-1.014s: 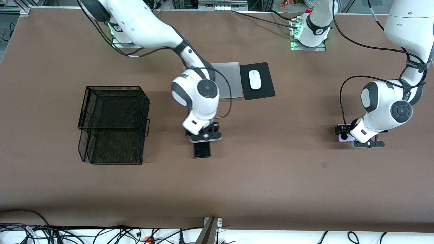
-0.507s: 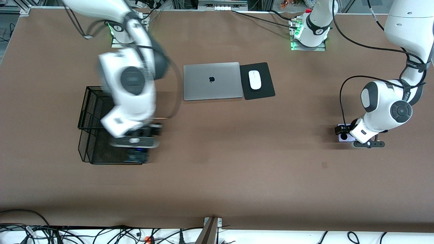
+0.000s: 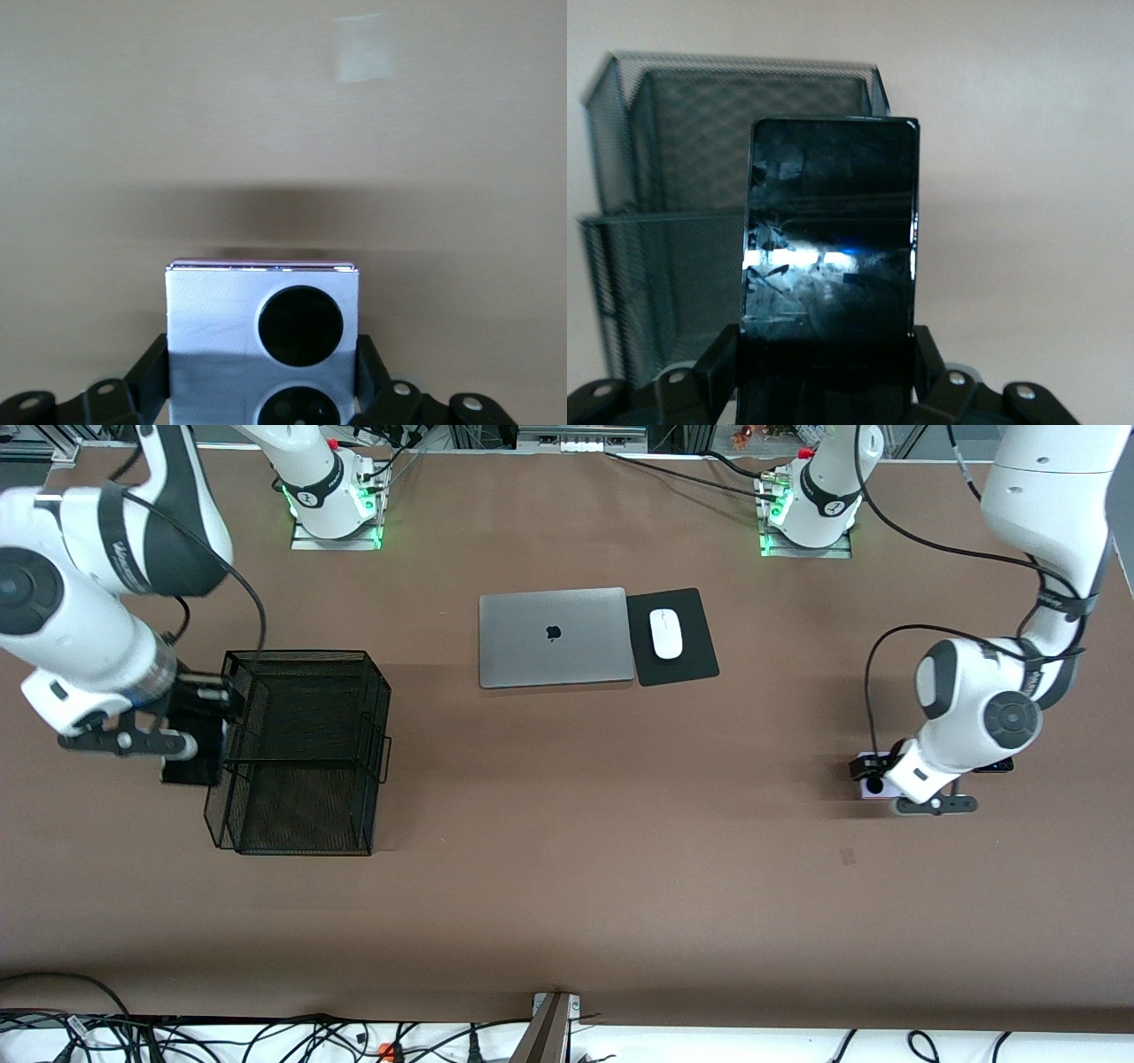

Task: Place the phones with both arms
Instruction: 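Open the right gripper over the basket while the left gripper lifts the lilac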

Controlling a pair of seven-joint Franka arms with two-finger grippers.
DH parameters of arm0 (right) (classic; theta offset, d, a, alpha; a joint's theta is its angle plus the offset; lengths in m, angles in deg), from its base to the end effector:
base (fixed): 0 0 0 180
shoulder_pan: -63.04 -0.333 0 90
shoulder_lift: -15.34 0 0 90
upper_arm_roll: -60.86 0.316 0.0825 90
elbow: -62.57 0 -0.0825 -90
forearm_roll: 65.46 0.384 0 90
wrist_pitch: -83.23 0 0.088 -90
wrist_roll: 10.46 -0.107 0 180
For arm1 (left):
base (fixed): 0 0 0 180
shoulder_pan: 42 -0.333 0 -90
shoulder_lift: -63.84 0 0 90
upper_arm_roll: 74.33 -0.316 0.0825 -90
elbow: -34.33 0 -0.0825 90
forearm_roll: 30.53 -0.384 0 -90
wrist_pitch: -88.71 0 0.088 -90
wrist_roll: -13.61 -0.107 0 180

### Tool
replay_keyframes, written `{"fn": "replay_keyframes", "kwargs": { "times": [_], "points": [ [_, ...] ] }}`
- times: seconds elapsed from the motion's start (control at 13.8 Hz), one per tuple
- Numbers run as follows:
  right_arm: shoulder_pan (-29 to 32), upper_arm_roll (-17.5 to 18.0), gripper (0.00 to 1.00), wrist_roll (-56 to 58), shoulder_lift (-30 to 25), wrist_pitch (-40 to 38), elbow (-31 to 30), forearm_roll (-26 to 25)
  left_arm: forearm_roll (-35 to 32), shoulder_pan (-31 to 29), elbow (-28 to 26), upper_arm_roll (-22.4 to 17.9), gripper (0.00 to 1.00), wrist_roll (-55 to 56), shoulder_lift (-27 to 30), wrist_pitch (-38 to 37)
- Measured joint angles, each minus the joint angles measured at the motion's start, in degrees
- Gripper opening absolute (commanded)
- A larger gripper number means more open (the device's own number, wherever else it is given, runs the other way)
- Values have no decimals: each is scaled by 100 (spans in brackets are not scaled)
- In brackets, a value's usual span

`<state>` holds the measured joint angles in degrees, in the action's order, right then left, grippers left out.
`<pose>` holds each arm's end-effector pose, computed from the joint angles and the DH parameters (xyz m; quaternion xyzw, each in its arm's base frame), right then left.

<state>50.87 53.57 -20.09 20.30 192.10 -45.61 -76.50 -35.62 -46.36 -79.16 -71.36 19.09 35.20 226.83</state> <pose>0.5742 0.0366 0.4542 0.9947 -0.0067 -0.0246 0.0992 0.6049 0.0159 0.2058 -0.9989 -0.0286 0.0337 0.0172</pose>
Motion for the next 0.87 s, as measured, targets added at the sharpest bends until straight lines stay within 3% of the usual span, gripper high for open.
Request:
{"fn": "replay_keyframes", "kwargs": {
  "times": [0.14, 0.29, 0.58, 0.87],
  "points": [
    [-3, -108, 0, 2, -518, 552, -1081, 0, 0, 251, 98, 2, 0, 387, -73, 0],
    [-7, -153, 0, 1, -792, 786, -1772, 23, 0, 365, 186, 1, 0, 579, -164, 0],
    [-11, -220, 0, 1, -841, 820, -2281, 181, 2, 588, 392, 7, 0, 1233, -330, 0],
    [-13, -227, 0, 1, -733, 831, -2414, 191, 4, 1610, 891, 32, 0, 2985, -654, -4]
  ]
}}
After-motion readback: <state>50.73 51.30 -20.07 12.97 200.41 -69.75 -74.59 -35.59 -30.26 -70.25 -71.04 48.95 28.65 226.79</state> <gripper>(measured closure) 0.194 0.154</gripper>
